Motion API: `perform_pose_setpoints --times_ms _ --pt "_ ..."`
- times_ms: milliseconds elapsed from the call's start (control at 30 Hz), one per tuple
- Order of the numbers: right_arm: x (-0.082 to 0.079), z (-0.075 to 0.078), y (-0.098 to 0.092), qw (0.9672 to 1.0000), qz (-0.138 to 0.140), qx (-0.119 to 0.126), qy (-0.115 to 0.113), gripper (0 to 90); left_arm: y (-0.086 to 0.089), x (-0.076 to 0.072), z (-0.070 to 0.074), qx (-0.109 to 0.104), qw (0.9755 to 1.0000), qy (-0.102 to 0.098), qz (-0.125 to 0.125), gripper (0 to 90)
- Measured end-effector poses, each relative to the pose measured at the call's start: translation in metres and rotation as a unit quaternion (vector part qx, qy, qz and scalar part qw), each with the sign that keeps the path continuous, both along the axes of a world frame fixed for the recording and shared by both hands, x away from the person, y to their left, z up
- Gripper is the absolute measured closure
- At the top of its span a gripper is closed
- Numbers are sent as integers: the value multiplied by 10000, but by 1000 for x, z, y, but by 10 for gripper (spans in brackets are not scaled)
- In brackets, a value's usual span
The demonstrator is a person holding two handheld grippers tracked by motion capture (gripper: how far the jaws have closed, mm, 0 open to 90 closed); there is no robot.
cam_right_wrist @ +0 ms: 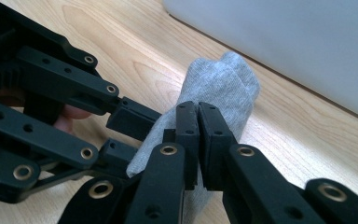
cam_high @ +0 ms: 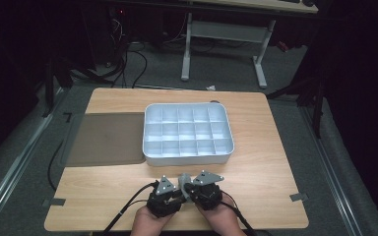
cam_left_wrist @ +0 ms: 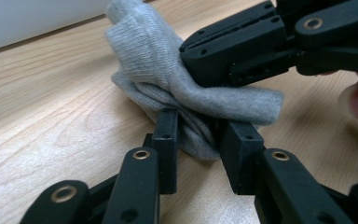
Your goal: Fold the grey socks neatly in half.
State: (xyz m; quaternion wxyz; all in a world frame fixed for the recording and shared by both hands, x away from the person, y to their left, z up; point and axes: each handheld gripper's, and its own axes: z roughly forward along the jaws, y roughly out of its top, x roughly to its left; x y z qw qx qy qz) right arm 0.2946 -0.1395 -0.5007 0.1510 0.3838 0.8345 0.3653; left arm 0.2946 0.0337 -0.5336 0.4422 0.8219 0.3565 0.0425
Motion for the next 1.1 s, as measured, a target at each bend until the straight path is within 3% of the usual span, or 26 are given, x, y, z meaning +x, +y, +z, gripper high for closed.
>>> perform_pose_setpoints --times_ms 200,267,433,700,767,933,1100 --pt "-2 -1 -3 10000 24 -40 43 900 -6 -3 0 167 9997 -105 -124 670" --pt "-1 -5 -4 9998 103 -41 134 900 -5 -3 1 184 9997 -101 -147 629" --pt "-1 -8 -3 9998 143 -88 96 900 -4 -4 1 192 9996 -117 -172 576" --pt "-2 -12 -2 9997 208 -93 48 900 16 -8 4 105 9998 -17 -138 501" --pt "-1 -13 -3 9997 221 -38 37 900 22 -7 7 23 9999 -88 -49 497" --pt "-1 -14 -3 9998 220 -12 31 900 34 -4 19 -252 9984 -440 234 574" --pt "-2 -15 -3 9996 245 98 91 900 35 -4 27 -420 9954 -754 423 758"
